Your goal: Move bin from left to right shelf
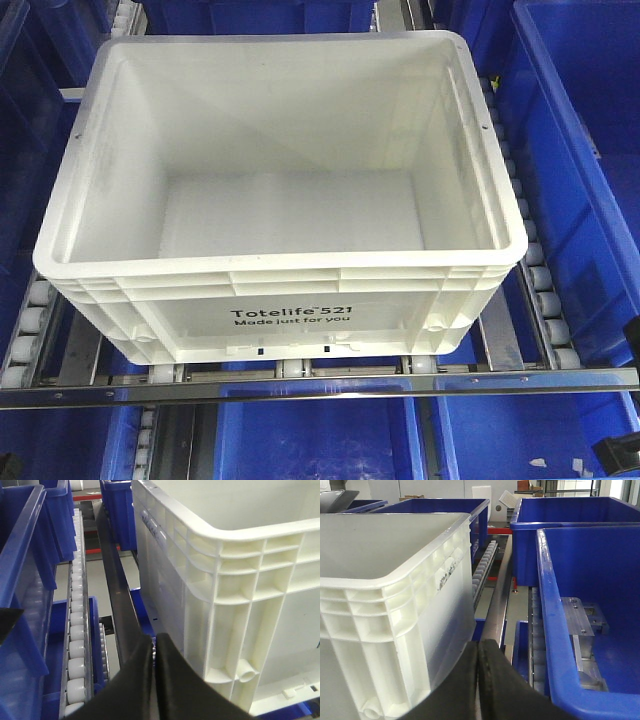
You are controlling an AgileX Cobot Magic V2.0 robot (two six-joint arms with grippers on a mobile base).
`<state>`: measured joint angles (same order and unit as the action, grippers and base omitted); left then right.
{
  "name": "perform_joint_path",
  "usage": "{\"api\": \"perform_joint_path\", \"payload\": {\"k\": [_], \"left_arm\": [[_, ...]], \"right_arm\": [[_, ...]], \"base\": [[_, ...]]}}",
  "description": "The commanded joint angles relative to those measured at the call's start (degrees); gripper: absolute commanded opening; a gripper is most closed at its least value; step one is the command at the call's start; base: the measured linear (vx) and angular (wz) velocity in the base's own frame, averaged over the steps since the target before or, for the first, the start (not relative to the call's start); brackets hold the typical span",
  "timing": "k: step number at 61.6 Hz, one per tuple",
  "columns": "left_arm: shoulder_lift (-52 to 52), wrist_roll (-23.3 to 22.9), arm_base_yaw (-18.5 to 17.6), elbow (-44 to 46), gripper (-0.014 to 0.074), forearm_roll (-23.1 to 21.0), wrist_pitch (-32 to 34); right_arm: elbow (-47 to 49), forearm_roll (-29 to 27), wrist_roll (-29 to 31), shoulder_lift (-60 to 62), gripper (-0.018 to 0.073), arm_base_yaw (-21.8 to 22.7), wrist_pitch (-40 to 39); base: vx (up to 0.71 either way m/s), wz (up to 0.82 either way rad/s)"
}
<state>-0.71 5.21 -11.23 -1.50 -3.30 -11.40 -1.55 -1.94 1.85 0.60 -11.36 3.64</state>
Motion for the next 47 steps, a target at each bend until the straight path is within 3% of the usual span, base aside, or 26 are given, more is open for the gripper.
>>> {"api": "perform_joint_path", "payload": {"k": [1,47], "left_arm": [[-0.68,-0.32,-0.36,1.06,-0.0008,-0.16,4.34],[-0.68,-0.32,-0.36,1.06,-0.0008,-0.16,4.34]], "right_arm": [[-1.09,0.33,-0.01,0.44,-0.0008,0.31,-3.99],[-1.09,0.33,-0.01,0.44,-0.0008,0.31,-3.99]], "base": [[0.0,0.0],[0.0,0.0]]}}
